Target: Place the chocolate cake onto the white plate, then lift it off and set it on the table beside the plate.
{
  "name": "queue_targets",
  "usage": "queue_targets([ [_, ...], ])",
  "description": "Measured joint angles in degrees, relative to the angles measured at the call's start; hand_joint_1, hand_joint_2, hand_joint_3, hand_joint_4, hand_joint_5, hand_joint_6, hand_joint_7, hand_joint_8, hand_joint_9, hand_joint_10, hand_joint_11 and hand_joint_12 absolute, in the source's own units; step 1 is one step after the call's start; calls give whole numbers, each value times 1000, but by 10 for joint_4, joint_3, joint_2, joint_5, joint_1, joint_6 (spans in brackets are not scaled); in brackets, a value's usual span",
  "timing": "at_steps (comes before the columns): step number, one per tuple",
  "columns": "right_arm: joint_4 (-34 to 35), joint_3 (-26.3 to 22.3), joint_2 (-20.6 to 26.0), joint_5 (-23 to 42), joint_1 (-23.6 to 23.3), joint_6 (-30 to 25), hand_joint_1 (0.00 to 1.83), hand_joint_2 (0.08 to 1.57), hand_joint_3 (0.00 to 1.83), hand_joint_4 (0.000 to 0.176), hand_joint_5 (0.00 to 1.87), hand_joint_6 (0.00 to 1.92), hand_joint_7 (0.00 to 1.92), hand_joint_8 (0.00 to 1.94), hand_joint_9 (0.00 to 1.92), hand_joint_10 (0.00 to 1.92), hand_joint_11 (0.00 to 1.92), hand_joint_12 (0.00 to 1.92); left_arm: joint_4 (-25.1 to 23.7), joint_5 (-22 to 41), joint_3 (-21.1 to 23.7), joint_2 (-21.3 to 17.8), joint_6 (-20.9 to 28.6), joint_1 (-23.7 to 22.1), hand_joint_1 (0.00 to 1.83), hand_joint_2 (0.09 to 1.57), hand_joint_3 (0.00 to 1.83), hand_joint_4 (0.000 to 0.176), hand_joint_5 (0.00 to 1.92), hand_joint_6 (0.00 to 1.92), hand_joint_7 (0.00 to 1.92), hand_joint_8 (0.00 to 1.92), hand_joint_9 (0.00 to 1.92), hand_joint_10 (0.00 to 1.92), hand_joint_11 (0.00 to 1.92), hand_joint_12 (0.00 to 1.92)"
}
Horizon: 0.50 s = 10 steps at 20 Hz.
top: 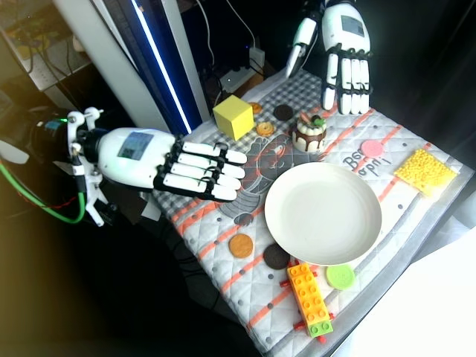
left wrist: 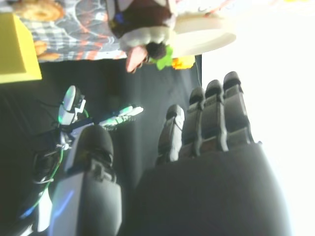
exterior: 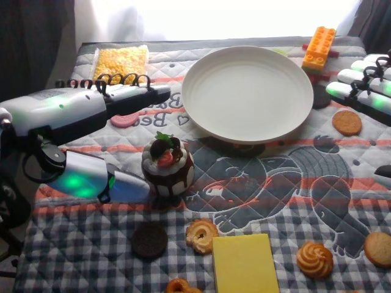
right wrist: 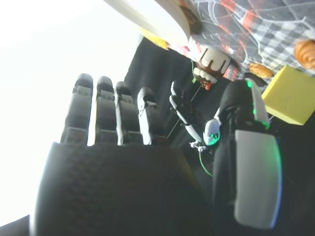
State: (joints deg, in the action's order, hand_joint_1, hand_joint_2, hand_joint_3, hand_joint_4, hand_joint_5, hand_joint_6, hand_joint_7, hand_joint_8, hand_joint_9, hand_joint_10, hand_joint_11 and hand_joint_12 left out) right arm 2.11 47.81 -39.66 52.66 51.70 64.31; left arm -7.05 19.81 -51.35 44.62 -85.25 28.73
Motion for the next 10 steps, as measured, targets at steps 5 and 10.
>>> queue_targets([
  [5, 1, 0, -4, 2, 0, 0, 646, 1219, 12, 0, 0, 0, 0, 0, 0, 0, 0, 0, 4, -28, -31, 45, 0, -3, 713, 1013, 14, 133, 0, 0, 0, 0, 0, 0, 0, 0],
  [10, 2, 0, -4, 2, 0, 0, 660, 1206, 0, 0, 0, 0, 0, 0, 0, 0, 3, 1, 14, -59, -65, 88, 0, -5, 802, 1031, 14, 121, 6, 2, 0, 0, 0, 0, 0, 0],
])
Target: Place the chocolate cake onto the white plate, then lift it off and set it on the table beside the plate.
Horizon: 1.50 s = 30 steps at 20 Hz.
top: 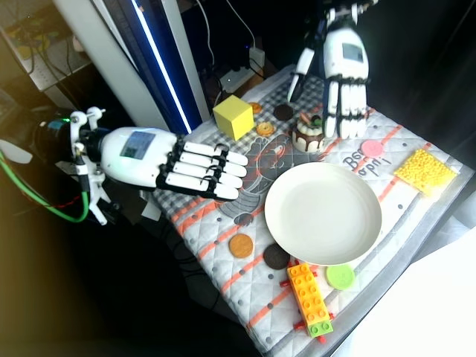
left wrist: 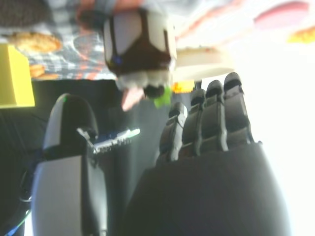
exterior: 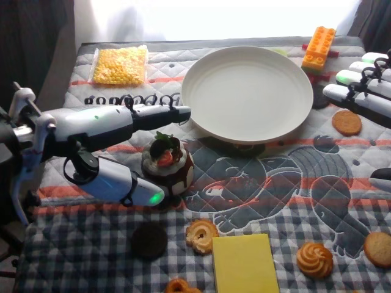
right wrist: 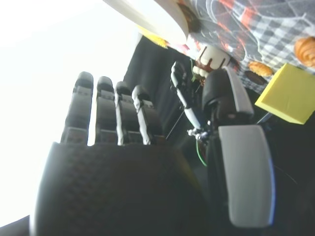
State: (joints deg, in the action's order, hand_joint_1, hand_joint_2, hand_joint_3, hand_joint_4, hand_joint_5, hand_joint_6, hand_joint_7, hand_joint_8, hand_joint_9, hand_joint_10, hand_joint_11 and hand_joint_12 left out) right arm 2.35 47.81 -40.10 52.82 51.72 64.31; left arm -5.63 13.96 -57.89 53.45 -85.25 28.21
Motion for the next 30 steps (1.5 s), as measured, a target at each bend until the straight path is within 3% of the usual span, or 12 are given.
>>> queue_targets([
  [1, 0, 0, 0, 0, 0, 0, 665, 1203, 0, 0, 0, 0, 0, 0, 0, 0, 0, 0, 2, -6, -6, 8, 0, 0, 828, 1062, 27, 116, 37, 15, 19, 8, 7, 3, 0, 0],
  [2, 0, 0, 0, 1, 3, 0, 673, 1198, 0, 0, 0, 0, 0, 0, 0, 0, 1, 0, 2, -12, -9, 16, 0, 0, 813, 1119, 19, 93, 100, 44, 135, 32, 68, 152, 0, 474],
  [4, 0, 0, 0, -2, 4, 0, 695, 1202, 0, 0, 0, 0, 0, 0, 0, 0, 39, 21, 5, -16, -17, 28, 0, 0, 946, 1198, 7, 84, 57, 1189, 206, 997, 82, 1079, 0, 1480],
  [5, 1, 0, 0, -2, 4, 0, 713, 1187, 3, 0, 0, 0, 0, 0, 0, 0, 7, 436, 7, -15, -22, 34, 0, 0, 898, 1315, 15, 29, 450, 1555, 204, 1659, 210, 1753, 165, 1833],
  [6, 3, 0, 0, -2, 4, 0, 679, 1203, 3, 0, 0, 0, 0, 0, 0, 0, 1, 622, 11, -14, -27, 40, 0, 0, 981, 1389, 11, 34, 461, 1706, 439, 1764, 224, 1887, 158, 1903],
  [8, 6, 0, 0, -1, 4, 0, 638, 1224, 4, 0, 0, 0, 0, 0, 0, 0, 0, 830, 18, -13, -29, 43, 0, 1, 1014, 1413, 8, 0, 424, 1745, 541, 1814, 369, 1920, 299, 1920],
  [12, 7, 0, 0, -1, 7, 0, 627, 1243, 3, 0, 0, 0, 0, 0, 0, 0, 0, 661, 13, 12, -12, 25, -2, -9, 1018, 1402, 0, 28, 477, 1742, 536, 1728, 320, 1821, 324, 1921],
  [16, 6, 0, 0, 0, 7, 0, 631, 1225, 0, 0, 0, 0, 0, 0, 0, 0, 0, 1068, 7, 56, -10, 21, -2, -36, 1045, 1383, 0, 1, 580, 1699, 463, 1715, 353, 1846, 441, 1920],
  [18, 10, 0, 0, 0, 7, 0, 622, 1233, 1, 0, 0, 0, 0, 0, 0, 0, 0, 1137, 3, 42, -14, 25, -2, -39, 1066, 1350, 0, 29, 590, 1606, 543, 1652, 362, 1669, 371, 1890],
  [20, 8, 0, 0, 1, 7, 0, 595, 1238, 1, 0, 0, 0, 0, 0, 0, 0, 0, 840, 5, 35, -24, 29, -2, -54, 1070, 1355, 1, 13, 571, 1571, 541, 1733, 324, 1755, 322, 1920],
  [24, 7, 0, 0, 0, 7, -1, 535, 1267, 2, 0, 0, 0, 0, 0, 0, 0, 0, 188, 27, 20, -99, 104, -2, -114, 1094, 1366, 2, 0, 509, 1538, 609, 1817, 695, 1921, 883, 1921],
  [30, 9, 3, -2, -2, 7, -3, 535, 1258, 1, 0, 0, 0, 0, 0, 0, 0, 0, 522, 75, -24, -177, 196, -2, -138, 1085, 1344, 0, 6, 629, 1561, 529, 1684, 348, 1872, 509, 1921],
])
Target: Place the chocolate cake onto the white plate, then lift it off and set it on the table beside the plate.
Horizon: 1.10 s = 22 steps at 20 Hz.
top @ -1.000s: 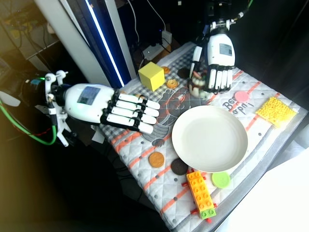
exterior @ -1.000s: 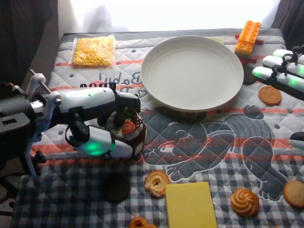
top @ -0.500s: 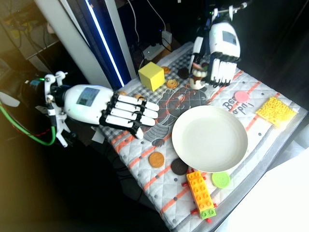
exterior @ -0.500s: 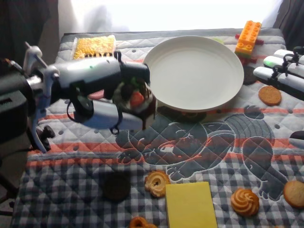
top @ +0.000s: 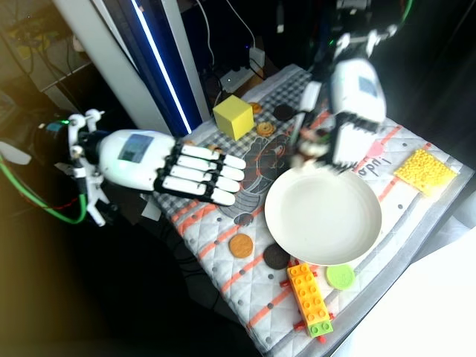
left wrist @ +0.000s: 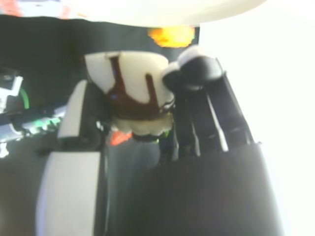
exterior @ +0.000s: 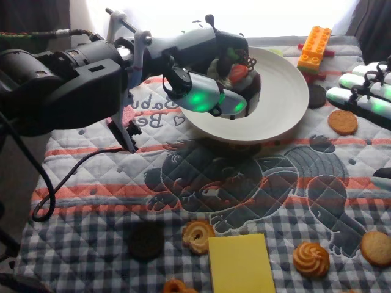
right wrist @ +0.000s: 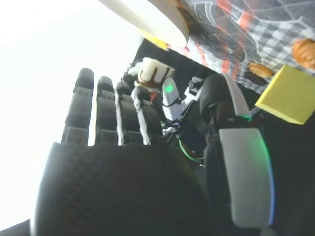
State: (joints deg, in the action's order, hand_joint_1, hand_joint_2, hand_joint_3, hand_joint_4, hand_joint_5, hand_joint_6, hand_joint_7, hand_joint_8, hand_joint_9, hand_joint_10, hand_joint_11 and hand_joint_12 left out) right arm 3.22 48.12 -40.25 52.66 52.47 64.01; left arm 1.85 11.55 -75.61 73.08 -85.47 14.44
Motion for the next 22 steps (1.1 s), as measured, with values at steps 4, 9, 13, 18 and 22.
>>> queue_targets([
  [4, -5, 0, 0, 1, 0, -2, 582, 1253, 0, 0, 0, 0, 0, 0, 0, 0, 0, 675, 37, -16, -47, 27, 0, -2, 1257, 1380, 1, 0, 558, 1734, 351, 1712, 533, 1819, 683, 1921],
  [9, -3, 0, 0, 1, 1, -3, 643, 1241, 0, 0, 0, 0, 0, 0, 0, 0, 0, 724, 62, -43, -83, 78, 0, -3, 1186, 1147, 0, 0, 234, 936, 277, 839, 202, 1125, 25, 1678],
  [13, -3, 0, 0, 1, 1, -3, 632, 1242, 1, 0, 0, 0, 0, 0, 0, 0, 0, 601, 148, -62, -115, 104, -68, -3, 980, 1131, 0, 26, 126, 290, 228, 55, 56, 453, 0, 1227],
  [18, -5, 0, -2, 1, 1, -6, 590, 1242, 0, 0, 0, 0, 0, 0, 0, 0, 0, 622, 221, -68, -126, 118, -135, 8, 622, 956, 0, 174, 0, 0, 0, 0, 0, 0, 0, 5],
  [22, -4, 0, -2, 1, 1, -8, 573, 1228, 0, 0, 0, 0, 0, 0, 0, 0, 0, 550, 226, -67, -111, 109, -135, 10, 611, 973, 0, 176, 0, 0, 0, 0, 0, 0, 0, 0],
])
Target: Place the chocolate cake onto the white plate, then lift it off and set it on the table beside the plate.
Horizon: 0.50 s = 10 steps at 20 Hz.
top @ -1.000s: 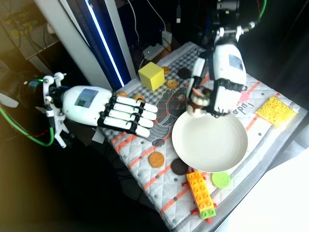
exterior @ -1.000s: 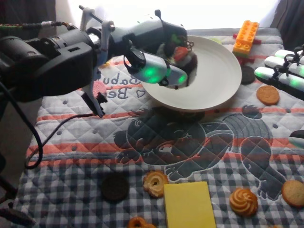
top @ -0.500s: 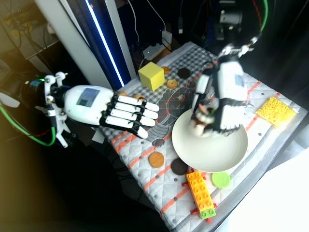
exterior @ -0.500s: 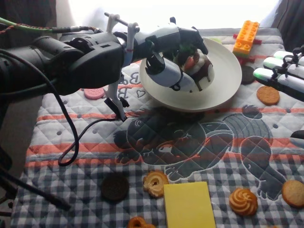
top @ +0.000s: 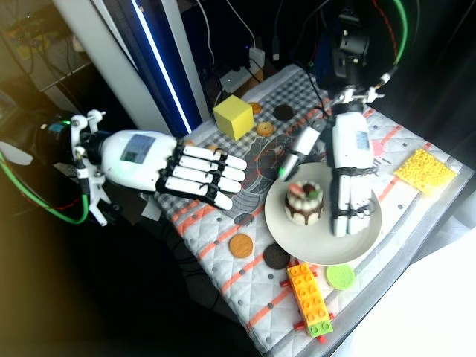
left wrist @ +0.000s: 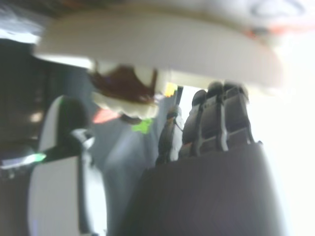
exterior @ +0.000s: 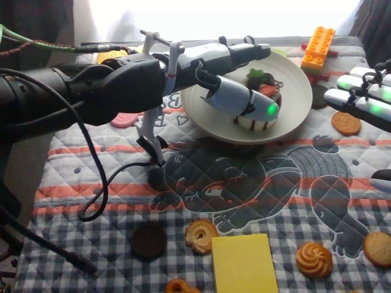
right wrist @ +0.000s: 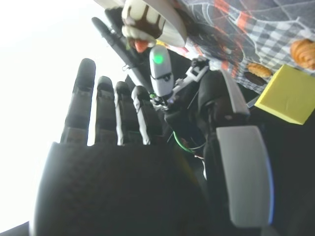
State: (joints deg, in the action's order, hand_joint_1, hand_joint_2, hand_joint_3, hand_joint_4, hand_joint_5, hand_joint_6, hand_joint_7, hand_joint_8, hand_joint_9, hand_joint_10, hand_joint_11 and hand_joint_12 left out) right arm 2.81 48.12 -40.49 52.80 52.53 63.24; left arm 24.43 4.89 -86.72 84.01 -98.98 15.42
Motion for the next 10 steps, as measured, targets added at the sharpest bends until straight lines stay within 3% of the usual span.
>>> queue_targets([
  [1, 0, 0, 0, 0, 0, 0, 605, 1218, 0, 0, 0, 0, 0, 0, 0, 0, 0, 679, -5, 5, 16, -11, 0, 0, 626, 978, 0, 176, 0, 0, 0, 0, 0, 0, 0, 0],
  [2, 0, 0, 0, 0, 0, -2, 608, 1211, 0, 0, 0, 0, 0, 0, 13, 5, 0, 1074, -13, 15, 34, -28, 0, 2, 633, 961, 0, 176, 0, 0, 0, 0, 0, 0, 0, 0],
  [3, 0, 0, 0, 0, 0, -2, 608, 1211, 0, 0, 0, 0, 0, 0, 13, 5, 0, 1074, -13, 21, 44, -37, 0, 4, 633, 961, 0, 176, 0, 0, 0, 0, 0, 0, 0, 0],
  [4, 0, 0, 0, 0, 0, -3, 582, 1210, 0, 0, 0, 0, 0, 0, 0, 0, 0, 1214, -28, 32, 67, -62, 4, 8, 602, 973, 0, 176, 0, 0, 0, 0, 0, 0, 0, 0],
  [6, 0, 0, 0, 0, 0, -4, 596, 1209, 0, 0, 0, 0, 0, 0, 0, 0, 0, 1117, -64, 50, 100, -97, 27, 10, 598, 980, 1, 176, 0, 0, 0, 0, 0, 0, 0, 0],
  [7, 0, 0, 0, 0, 0, -4, 575, 1228, 1, 0, 0, 0, 0, 0, 0, 0, 0, 749, -77, 63, 113, -112, 35, 12, 587, 978, 0, 176, 0, 0, 0, 0, 0, 0, 0, 0],
  [8, 0, 0, 0, 0, 0, -4, 573, 1237, 4, 0, 0, 0, 0, 0, 0, 0, 0, 673, -97, 87, 136, -135, 46, 16, 543, 967, 0, 176, 0, 0, 0, 0, 0, 0, 0, 0],
  [9, 0, 0, 0, 1, 0, -5, 589, 1233, 1, 0, 0, 0, 0, 0, 0, 0, 0, 718, -102, 98, 149, -148, 48, 20, 522, 973, 0, 176, 0, 0, 0, 0, 0, 0, 0, 0],
  [10, 0, 1, 0, 0, 0, -5, 577, 1225, 0, 0, 0, 0, 0, 0, 0, 0, 0, 886, -109, 108, 164, -162, 50, 23, 521, 980, 2, 176, 0, 0, 0, 0, 0, 0, 0, 0],
])
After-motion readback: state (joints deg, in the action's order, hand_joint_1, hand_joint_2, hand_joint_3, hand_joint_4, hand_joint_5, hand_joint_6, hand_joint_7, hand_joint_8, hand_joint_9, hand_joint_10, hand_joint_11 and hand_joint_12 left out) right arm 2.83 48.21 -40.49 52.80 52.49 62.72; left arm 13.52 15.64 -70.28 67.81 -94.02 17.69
